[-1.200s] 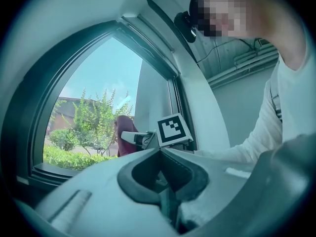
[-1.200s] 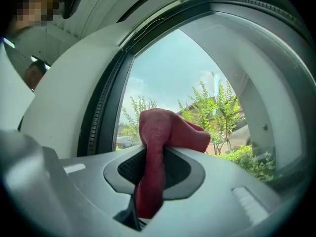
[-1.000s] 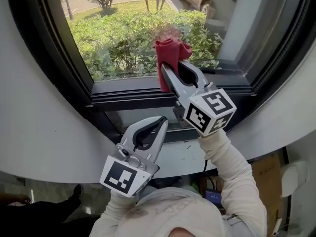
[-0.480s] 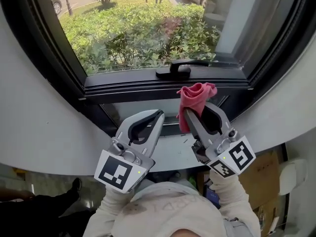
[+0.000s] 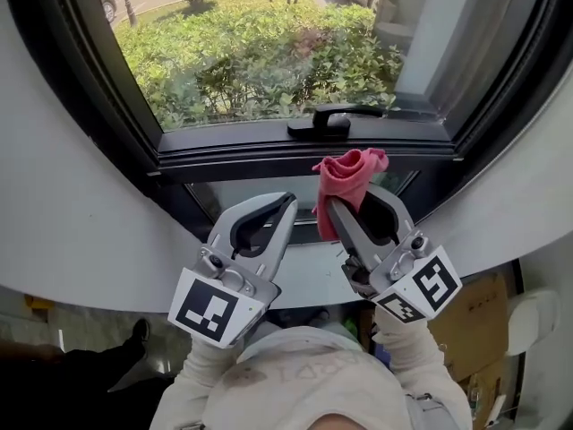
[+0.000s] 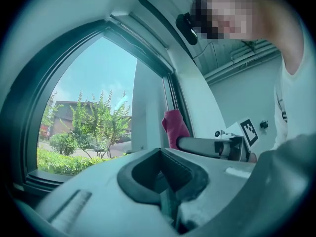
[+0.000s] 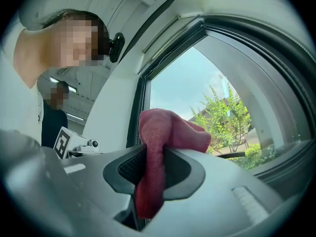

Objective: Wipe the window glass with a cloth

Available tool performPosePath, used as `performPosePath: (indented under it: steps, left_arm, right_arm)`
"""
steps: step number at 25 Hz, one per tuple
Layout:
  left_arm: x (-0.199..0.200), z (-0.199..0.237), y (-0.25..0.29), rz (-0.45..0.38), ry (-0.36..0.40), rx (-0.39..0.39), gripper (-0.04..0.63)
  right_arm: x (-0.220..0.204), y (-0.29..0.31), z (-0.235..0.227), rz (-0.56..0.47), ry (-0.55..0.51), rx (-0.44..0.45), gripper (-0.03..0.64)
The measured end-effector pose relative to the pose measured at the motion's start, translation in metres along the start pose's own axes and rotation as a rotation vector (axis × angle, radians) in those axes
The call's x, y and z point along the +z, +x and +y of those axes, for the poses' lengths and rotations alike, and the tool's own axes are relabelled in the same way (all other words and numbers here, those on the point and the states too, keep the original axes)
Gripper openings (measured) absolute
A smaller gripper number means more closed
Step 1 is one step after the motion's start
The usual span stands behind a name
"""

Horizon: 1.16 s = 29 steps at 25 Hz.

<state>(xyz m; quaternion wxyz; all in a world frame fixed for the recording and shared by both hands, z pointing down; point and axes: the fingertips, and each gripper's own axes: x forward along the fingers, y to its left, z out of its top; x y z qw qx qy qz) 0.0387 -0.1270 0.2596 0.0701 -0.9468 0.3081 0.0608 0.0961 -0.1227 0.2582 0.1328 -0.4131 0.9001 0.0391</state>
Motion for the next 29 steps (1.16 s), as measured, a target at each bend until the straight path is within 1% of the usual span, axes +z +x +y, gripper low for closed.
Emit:
performPosePath:
  steps: [3,8,12,22,29]
  left_arm:
    - [0.001,0.002,-0.002,-0.002,0.002,0.005,0.000]
    - [0.004,0.004,-0.004,-0.007,0.001,0.013,0.000]
    - [0.004,0.005,-0.004,-0.008,0.003,0.012,0.000]
    - [0.004,0.004,-0.003,-0.012,0.001,-0.005,0.000]
    - [0.005,0.005,-0.001,-0.012,0.003,0.001,0.000]
  right_arm:
    - [0.000,0.001,0.002,-0.009,0.017,0.005,0.104]
    - [0.005,0.002,0.005,-0.026,0.018,0.005,0.103]
    - [-0.001,0.001,0.005,-0.015,0.025,-0.007,0.101]
    - [0.001,0.005,0.012,-0.021,0.027,0.017,0.101]
    - [-0.003,0.004,0.013,-0.011,0.032,0.025,0.101]
